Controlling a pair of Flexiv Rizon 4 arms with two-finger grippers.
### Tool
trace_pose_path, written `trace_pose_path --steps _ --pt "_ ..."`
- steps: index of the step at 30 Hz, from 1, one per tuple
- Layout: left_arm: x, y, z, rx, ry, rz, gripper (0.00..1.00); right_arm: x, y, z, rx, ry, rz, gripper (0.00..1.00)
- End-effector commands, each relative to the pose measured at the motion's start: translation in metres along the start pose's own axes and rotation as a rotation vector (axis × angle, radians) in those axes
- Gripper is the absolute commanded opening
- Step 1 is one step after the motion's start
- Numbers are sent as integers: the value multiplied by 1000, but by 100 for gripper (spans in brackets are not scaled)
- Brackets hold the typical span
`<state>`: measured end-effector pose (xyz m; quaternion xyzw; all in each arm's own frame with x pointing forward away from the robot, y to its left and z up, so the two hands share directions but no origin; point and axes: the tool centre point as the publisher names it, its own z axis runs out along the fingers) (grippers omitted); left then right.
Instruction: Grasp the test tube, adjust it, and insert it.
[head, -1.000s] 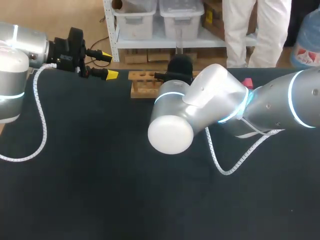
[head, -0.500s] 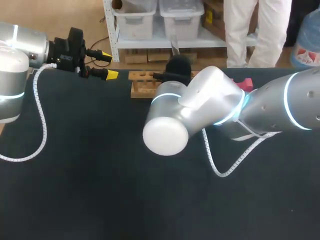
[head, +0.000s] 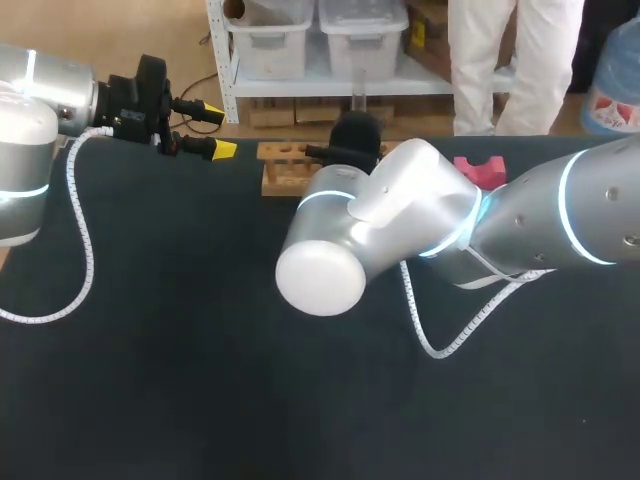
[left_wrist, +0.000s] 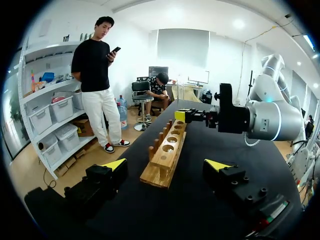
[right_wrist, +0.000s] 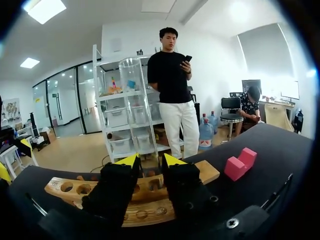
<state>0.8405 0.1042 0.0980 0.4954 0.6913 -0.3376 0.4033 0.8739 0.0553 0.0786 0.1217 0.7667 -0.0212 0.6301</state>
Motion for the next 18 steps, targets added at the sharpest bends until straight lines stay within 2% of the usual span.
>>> trace_pose_path --steps 1,2,4,7,8,9,10,11,18 --pt "0 1 0 1 0 0 100 0 -1 -3 3 -4 2 38" --pt "0 1 0 1 0 0 100 0 -1 -4 4 -4 2 39" --pt "0 1 0 1 0 0 100 0 -1 -5 4 -5 2 47" --pt "0 1 0 1 0 0 100 0 0 -6 4 -6 2 48" --pt "0 1 0 1 0 0 100 0 0 -7 5 -7 3 54" --pt "0 1 0 1 0 0 100 0 0 -7 5 -6 3 65" --pt "0 1 0 1 0 0 100 0 0 -8 5 -5 2 90" --pt "0 1 0 1 0 0 100 0 0 -9 4 -4 3 100" --pt "0 1 0 1 0 0 100 -5 3 -20 -26 7 3 100"
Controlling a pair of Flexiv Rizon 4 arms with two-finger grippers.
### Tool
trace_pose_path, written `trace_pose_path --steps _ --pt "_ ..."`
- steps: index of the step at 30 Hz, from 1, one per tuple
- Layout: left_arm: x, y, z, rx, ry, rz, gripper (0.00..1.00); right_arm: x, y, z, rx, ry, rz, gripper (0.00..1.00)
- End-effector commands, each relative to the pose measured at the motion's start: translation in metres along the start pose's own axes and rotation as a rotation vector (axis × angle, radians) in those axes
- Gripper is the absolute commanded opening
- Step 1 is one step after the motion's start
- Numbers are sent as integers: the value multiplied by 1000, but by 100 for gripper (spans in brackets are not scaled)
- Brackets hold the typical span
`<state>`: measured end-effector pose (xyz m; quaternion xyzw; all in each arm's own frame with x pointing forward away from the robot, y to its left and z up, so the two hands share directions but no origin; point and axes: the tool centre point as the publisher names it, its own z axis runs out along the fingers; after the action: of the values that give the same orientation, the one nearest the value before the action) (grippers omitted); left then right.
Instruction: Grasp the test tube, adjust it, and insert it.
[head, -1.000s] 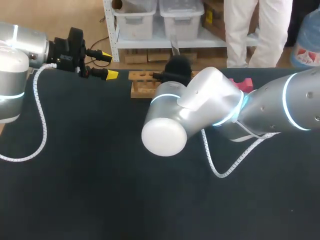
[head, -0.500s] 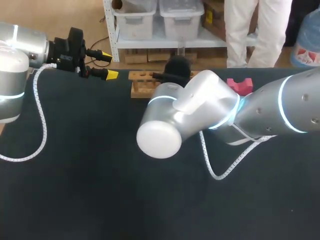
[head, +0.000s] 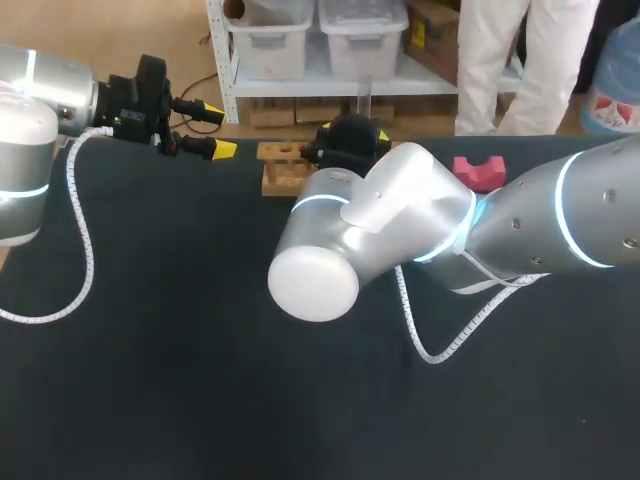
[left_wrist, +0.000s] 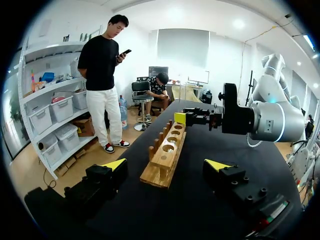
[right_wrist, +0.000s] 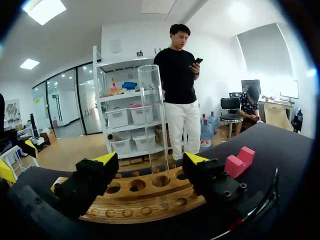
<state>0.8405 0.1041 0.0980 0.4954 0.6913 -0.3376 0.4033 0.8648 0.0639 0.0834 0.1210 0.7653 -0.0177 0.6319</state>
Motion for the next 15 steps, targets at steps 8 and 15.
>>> trace_pose_path --steps 8,15 --pt "0 1 0 1 0 0 100 -15 -9 -35 -82 58 6 100" --pt "0 1 0 1 0 0 100 -25 -15 -62 -134 99 38 100"
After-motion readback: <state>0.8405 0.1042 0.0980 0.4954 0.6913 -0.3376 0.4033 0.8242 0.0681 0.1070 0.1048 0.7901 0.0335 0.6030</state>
